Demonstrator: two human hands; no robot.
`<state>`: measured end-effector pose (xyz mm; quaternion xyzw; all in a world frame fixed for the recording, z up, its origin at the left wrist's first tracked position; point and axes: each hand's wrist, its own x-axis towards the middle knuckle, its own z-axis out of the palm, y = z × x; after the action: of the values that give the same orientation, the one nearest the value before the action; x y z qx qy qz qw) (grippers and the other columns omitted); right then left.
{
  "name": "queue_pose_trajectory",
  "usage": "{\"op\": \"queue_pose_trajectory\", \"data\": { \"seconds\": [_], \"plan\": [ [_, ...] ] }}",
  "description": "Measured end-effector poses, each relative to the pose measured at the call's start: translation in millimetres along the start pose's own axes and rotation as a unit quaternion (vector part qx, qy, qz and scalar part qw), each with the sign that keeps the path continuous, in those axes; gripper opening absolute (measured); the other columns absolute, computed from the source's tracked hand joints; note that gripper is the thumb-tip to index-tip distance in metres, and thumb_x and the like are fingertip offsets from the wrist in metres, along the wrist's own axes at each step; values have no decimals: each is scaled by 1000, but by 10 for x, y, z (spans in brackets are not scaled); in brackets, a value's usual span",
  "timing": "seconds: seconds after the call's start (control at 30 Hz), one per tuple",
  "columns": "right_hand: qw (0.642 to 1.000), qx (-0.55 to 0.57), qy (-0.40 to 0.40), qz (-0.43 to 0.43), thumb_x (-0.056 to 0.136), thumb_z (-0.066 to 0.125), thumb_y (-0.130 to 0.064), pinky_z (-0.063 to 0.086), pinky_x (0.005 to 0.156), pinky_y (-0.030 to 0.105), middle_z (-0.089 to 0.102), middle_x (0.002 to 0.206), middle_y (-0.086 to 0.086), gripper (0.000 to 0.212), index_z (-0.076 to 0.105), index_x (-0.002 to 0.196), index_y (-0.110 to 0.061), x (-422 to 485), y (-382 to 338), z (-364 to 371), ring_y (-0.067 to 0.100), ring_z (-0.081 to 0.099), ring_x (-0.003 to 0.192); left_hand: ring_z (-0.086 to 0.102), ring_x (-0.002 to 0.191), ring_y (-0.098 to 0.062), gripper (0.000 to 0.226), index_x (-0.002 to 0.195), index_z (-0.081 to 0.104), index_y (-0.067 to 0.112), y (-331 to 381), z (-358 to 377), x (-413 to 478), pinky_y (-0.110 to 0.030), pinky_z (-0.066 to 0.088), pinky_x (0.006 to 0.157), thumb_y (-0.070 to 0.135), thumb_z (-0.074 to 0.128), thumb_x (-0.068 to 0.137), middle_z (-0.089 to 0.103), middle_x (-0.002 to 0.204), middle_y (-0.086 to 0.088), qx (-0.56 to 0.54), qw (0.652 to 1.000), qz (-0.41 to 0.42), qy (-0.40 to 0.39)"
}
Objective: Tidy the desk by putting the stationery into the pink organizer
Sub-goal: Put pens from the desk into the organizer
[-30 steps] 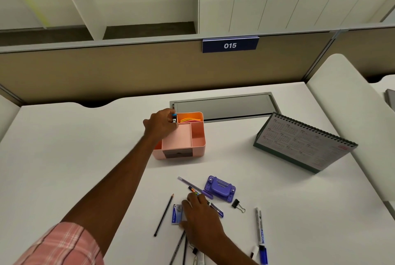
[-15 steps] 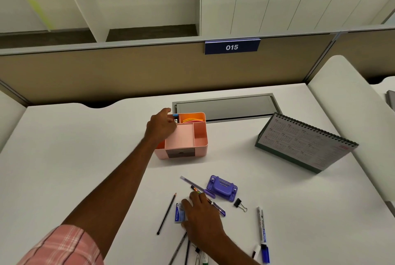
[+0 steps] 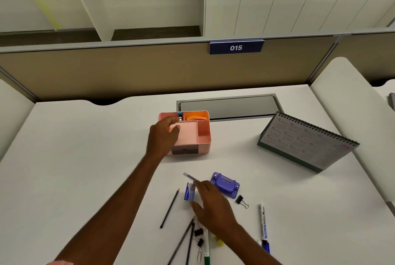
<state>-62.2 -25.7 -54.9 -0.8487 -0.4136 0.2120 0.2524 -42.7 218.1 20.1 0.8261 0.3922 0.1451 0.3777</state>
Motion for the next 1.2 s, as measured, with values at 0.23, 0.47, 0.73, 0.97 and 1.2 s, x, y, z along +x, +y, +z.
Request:
{"op": "queue_pose_trajectory", "data": {
  "seconds": [0.23, 0.47, 0.73, 0.97, 1.2],
  "plan": [
    [996, 62, 62, 22, 97, 61, -45, 50, 92, 23, 55, 136, -12, 56, 43, 148, -30, 61, -56, -212, 7, 55, 120, 69, 96, -6, 14, 109, 76, 23, -35, 87, -714, -20, 57, 85, 22, 69, 97, 74, 102, 10, -114, 990, -45, -73],
    [989, 93, 106, 46, 96, 65, -45, 50, 88, 18, 55, 136, -14, 57, 44, 147, -33, 96, -89, -303, 3, 56, 115, 77, 78, -17, 30, 103, 75, 21, -121, 204, -1283, -30, 64, 71, 48, 72, 91, 80, 86, 2, -186, 951, -168, -180],
    [988, 93, 98, 68, 96, 65, -47, 51, 86, 19, 54, 140, -13, 61, 41, 150, -33, 82, -152, -291, 4, 57, 116, 77, 73, -15, 24, 106, 74, 16, -159, 216, -1441, -31, 65, 74, 36, 75, 92, 79, 83, 1, -208, 962, -154, -89],
    [996, 45, 69, 18, 99, 60, -43, 50, 96, 25, 56, 137, -11, 49, 49, 146, -30, -79, -123, -180, 10, 56, 123, 76, 71, -16, 22, 106, 77, 17, -169, -42, -1222, -36, 66, 71, 30, 80, 89, 78, 81, 1, -204, 971, -127, -4],
    [985, -134, -106, -11, 102, 50, -35, 52, 88, 41, 64, 120, 5, 27, 64, 116, -16, -183, -94, -17, 27, 60, 114, 73, 66, -18, 12, 93, 79, 19, -58, -363, -626, -43, 65, 72, 31, 78, 90, 77, 75, -1, -151, 983, -77, 72]
  ]
}}
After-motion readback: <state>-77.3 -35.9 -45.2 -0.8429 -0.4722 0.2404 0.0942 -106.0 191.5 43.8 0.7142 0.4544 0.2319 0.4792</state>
